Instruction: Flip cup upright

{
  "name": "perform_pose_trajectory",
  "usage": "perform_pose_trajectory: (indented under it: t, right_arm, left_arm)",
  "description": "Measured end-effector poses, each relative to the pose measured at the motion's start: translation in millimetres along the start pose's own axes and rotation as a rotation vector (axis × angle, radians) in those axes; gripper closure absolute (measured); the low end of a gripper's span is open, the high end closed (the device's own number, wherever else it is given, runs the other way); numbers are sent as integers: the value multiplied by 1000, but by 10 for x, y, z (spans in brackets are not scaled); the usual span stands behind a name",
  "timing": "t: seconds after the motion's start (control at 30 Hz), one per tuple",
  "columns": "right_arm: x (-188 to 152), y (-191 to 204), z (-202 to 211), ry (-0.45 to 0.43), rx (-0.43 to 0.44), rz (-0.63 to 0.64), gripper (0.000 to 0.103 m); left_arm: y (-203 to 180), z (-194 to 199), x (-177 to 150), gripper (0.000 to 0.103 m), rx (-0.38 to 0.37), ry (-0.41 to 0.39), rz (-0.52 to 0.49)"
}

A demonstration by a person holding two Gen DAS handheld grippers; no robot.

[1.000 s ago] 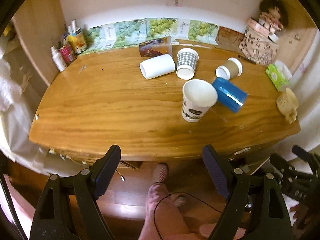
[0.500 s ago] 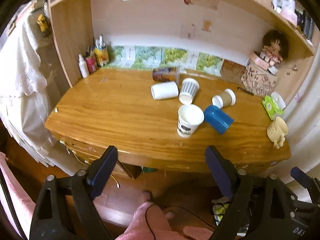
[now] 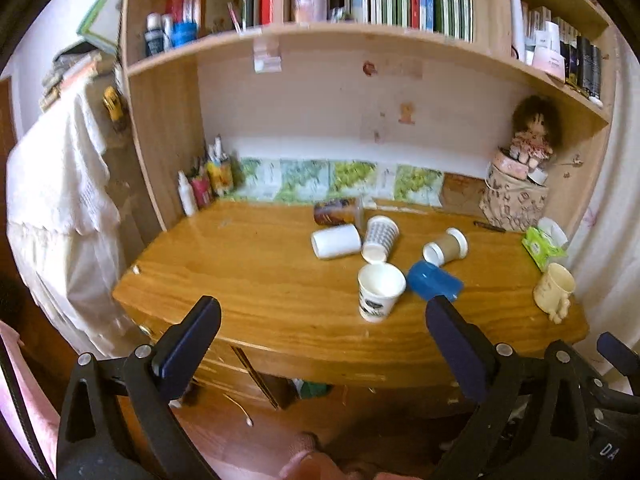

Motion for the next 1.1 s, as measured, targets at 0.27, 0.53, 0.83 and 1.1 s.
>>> perform_pose_trajectory:
  t: [0.27,0.53,0.83,1.1]
  right_arm:
    - [20,32,24,-33,9,19,0]
    - [56,124,54,-67,14,68,0]
    - [81,201,54,-80,17,83,0]
    - [97,253,24,-76,26,87,0]
  left_arm:
    - [-110,116,40,1,23,-86,-65]
    - [-49,60,42,1,26,-69,-29]
    - [-13,45,62,1,22,-79,-23]
    - [35,44,85,1,15,-98,-13]
Point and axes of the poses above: each gripper's, at about its wrist camera, not at the fingertips, and z roughly against the way its jaws point, y to its left, x to its top, the point moved 1 cm from there along -z, roughly the way its jaws point, and after that the axes turned 1 degree about -z, right-handed, at the moved point
